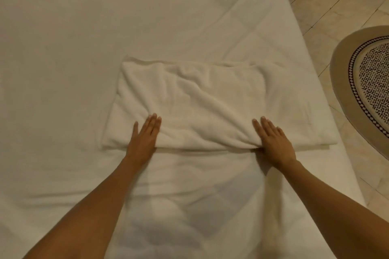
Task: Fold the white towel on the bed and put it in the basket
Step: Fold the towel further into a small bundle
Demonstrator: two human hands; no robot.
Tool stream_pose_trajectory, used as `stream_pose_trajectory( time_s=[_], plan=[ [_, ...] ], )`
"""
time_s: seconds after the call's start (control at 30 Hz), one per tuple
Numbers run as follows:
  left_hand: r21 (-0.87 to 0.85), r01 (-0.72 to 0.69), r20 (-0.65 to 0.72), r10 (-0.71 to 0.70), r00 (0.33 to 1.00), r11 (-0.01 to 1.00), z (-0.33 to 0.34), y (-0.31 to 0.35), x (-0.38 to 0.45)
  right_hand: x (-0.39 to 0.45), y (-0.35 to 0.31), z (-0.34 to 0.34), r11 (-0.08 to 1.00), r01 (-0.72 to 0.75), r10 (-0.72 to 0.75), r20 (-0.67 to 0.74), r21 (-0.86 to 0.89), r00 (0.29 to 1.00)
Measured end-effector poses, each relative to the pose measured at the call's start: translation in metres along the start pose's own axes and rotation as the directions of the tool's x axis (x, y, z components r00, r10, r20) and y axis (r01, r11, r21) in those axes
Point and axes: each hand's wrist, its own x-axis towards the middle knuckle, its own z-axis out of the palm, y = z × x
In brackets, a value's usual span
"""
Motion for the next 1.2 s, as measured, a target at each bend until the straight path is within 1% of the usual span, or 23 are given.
stream_pose_trajectory(
  time_s=[0.1,0.17,0.23,0.3,0.43,0.5,0.57,0.7,0.8,0.9,1.0,1.07,1.13,1.2],
  plan=[
    [-0.046,0.116,-0.044,-0.118,0.992,0.992,0.001,-0.012,0.003,0.009,0.009,-0.008,0.991,-0.131,0.130,-0.049,-0.025,0.990],
    [-0.075,0.116,0.013,-0.115,0.993,0.990,-0.003,-0.018,0.003,0.012,0.010,-0.009,0.986,-0.166,0.165,-0.048,-0.023,0.985],
    [-0.064,0.099,0.024,-0.097,0.995,0.993,-0.006,-0.018,0.006,0.013,0.012,-0.010,0.987,-0.163,0.162,-0.068,-0.009,0.984],
    [-0.055,0.135,0.017,-0.134,0.991,0.989,-0.008,-0.027,-0.031,-0.011,-0.013,-0.005,0.993,-0.112,0.110,-0.084,-0.022,0.990],
    [-0.117,0.111,-0.004,-0.112,0.994,0.987,-0.004,-0.021,-0.034,-0.024,-0.013,0.002,0.990,-0.136,0.138,-0.076,0.035,0.987],
    [-0.114,0.110,-0.008,-0.112,0.994,0.987,-0.005,-0.028,-0.047,-0.037,-0.022,0.001,0.990,-0.135,0.138,-0.056,0.047,0.989],
    [-0.112,0.115,0.003,-0.115,0.993,0.987,0.001,-0.039,-0.069,-0.057,-0.039,0.002,0.989,-0.143,0.144,-0.033,0.045,0.989],
    [-0.092,0.079,-0.003,-0.080,0.997,0.993,0.011,-0.060,-0.113,-0.099,-0.075,0.006,0.985,-0.171,0.172,-0.003,0.020,0.985],
    [-0.071,0.044,-0.033,-0.047,0.998,0.997,0.016,-0.080,-0.150,-0.134,-0.106,0.010,0.982,-0.189,0.190,-0.008,0.027,0.982],
    [-0.070,0.025,-0.029,-0.027,0.999,0.997,0.021,-0.100,-0.194,-0.172,-0.142,0.014,0.977,-0.208,0.208,-0.020,0.038,0.978],
    [-0.052,0.031,-0.041,-0.033,0.999,0.998,0.030,-0.119,-0.246,-0.214,-0.177,0.024,0.975,-0.213,0.214,-0.001,0.054,0.977],
    [-0.051,0.031,0.006,-0.031,1.000,0.998,0.042,-0.127,-0.282,-0.243,-0.198,0.036,0.974,-0.216,0.215,0.011,0.068,0.976],
    [-0.054,0.020,0.084,-0.015,0.996,0.998,0.052,-0.133,-0.315,-0.268,-0.217,0.049,0.973,-0.218,0.216,0.025,0.073,0.976],
    [-0.070,0.023,0.112,-0.015,0.994,0.997,0.065,-0.135,-0.338,-0.287,-0.230,0.060,0.975,-0.212,0.211,0.027,0.070,0.977]
  ],
)
